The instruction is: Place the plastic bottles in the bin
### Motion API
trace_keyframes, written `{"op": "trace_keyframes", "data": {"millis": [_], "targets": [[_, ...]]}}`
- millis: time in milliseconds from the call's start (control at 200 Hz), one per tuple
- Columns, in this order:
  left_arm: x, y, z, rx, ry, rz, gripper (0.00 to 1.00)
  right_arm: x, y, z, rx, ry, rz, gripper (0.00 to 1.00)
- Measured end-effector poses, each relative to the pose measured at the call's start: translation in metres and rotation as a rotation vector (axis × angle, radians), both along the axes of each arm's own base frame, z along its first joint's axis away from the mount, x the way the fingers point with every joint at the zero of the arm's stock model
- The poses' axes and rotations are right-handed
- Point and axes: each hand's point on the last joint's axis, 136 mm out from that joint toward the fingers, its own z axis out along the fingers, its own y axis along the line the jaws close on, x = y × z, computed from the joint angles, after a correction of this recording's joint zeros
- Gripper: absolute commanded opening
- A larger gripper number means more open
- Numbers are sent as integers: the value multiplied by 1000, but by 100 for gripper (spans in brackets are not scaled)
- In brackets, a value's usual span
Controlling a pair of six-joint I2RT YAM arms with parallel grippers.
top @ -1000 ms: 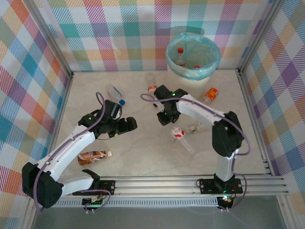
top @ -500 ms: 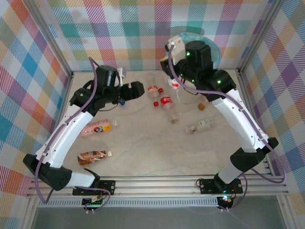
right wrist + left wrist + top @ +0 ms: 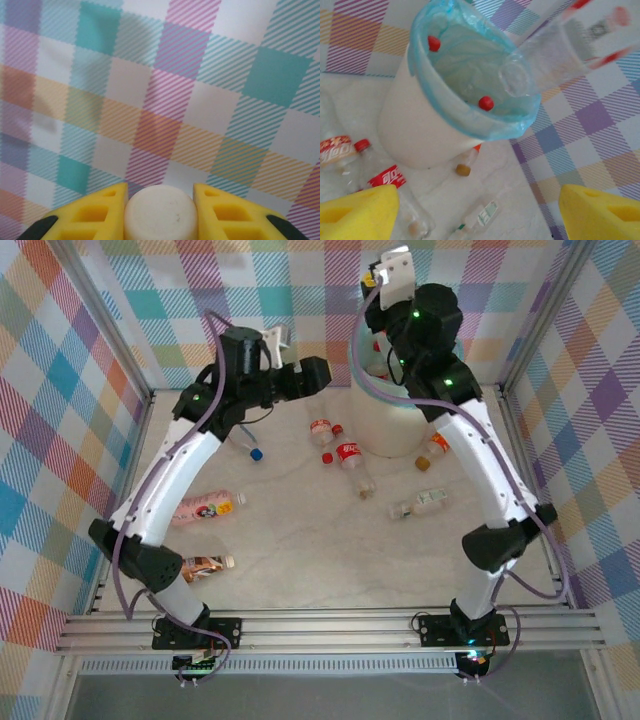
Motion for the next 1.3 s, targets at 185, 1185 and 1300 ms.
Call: {"op": "trace_keyframes", "data": {"millis": [185,1185,1300], "targets": [[3,-37,-22,11,29,-69,84,56,1,-47,-68,57,-108,31],[15,-53,-69,79,117,-65,85,107,-51,-181,83,386,-281,33],[15,-52,-72,84,123,-63,85,112,-49,-192,111,408,-270,32]]}}
